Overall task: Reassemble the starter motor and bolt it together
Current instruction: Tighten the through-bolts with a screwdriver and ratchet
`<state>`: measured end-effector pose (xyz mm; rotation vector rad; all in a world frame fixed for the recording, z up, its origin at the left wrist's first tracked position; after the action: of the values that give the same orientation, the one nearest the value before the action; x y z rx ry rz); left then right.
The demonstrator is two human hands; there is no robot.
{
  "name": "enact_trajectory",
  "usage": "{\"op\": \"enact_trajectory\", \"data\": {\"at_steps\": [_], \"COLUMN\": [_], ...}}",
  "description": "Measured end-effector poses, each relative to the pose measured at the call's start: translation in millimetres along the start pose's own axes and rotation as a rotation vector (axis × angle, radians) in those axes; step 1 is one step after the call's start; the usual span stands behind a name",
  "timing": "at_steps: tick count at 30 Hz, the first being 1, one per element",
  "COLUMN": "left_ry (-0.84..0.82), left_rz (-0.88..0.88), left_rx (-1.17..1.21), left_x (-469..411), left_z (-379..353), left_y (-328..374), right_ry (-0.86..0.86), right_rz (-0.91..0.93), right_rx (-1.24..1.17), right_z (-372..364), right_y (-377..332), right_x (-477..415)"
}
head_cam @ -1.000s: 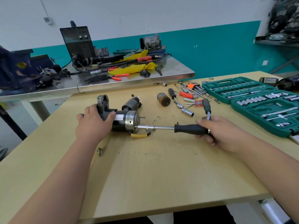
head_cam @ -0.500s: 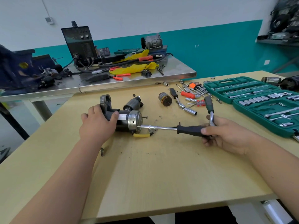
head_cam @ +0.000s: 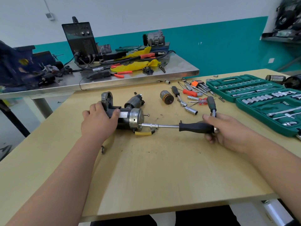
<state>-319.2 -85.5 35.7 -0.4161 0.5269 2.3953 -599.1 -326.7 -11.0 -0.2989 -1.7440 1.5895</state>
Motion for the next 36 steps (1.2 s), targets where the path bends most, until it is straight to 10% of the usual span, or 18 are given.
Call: {"op": "enact_trajectory", "data": {"at_steps": [36], "left_ry": [0.030], "left_rz": [-0.005], "left_rx": [-0.025], "left_x": [2.9], "left_z": [-4.0], "left_y": [-2.0], "right_ry": [0.040], "right_rz": [0.093], "right_rx": [0.140], "right_z": [4.3], "right_y": [-3.1], "right_x": [-3.6]}}
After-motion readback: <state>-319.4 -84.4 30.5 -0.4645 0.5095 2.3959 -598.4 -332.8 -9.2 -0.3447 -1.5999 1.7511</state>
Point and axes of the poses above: each hand's wrist, its own x-axis away from the middle knuckle, its own z-axis out of the back of the hand, y = z × x, the point moved 7 cm from there along -x, towards the middle knuckle, and after that the axes turned 11 degrees about -z, right-handed, at the moved point
